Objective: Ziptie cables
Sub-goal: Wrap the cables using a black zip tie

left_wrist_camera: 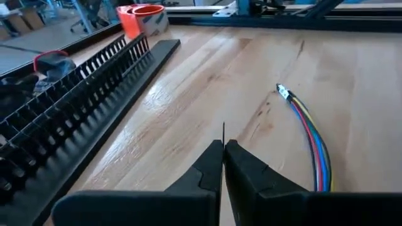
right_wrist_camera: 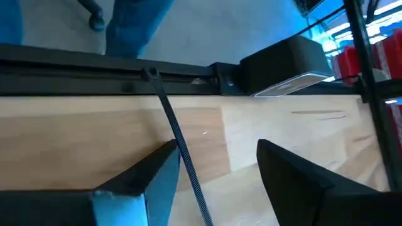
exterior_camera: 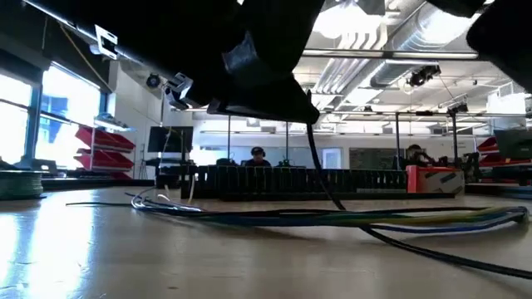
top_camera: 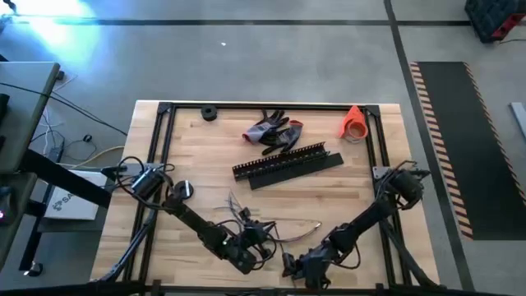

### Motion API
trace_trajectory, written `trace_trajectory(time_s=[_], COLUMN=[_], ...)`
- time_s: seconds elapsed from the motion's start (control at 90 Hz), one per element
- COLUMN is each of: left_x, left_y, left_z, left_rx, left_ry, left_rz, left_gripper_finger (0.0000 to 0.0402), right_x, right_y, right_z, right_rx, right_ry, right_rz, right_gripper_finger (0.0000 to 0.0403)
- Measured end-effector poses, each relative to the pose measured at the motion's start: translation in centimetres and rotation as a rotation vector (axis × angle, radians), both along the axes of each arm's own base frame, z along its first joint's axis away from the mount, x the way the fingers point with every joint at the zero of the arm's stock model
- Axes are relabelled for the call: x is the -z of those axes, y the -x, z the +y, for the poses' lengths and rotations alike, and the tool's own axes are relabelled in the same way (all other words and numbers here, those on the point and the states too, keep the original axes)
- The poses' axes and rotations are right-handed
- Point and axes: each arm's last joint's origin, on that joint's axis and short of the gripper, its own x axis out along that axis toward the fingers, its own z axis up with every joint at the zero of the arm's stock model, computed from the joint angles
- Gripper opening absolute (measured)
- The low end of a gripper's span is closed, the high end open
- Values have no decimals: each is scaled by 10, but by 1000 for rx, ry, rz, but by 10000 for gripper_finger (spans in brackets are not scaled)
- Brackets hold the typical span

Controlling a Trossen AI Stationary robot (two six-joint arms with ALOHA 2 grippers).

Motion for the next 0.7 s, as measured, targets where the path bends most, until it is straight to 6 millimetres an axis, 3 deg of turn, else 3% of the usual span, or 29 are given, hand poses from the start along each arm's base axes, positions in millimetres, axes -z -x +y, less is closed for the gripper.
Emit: trace_trajectory(time_s=[0.589,0.7], left_x=[1,1], left_y=[2,2], left_z=[-1,-1], left_rx=[14,14], left_ry=[-2,-2], left_rz=[20,21], left_gripper_finger=[0,0], right_x=[-2,-1], right_y=[8,8], right_z=[6,5], right_rx=[35,74], right_ry=[39,25], right_rz=[-31,-8], right_gripper_finger=[13,3])
